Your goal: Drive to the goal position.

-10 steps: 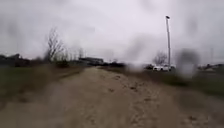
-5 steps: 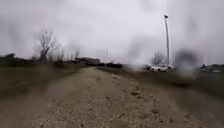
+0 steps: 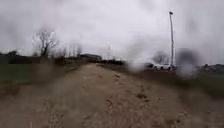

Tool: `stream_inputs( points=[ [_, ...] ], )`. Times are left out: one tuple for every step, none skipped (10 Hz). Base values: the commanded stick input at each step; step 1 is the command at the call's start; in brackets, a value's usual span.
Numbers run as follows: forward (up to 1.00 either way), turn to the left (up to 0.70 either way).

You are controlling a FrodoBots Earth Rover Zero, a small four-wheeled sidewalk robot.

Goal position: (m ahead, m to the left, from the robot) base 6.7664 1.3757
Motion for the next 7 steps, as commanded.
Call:
stream_inputs(
  points=[
    [1.0,0.0],
    [1.0,0.0],
    [1.0,0.0],
    [1.0,0.0],
    [1.0,0.0],
    [1.0,0.0],
    [1.0,0.37]
  ],
)
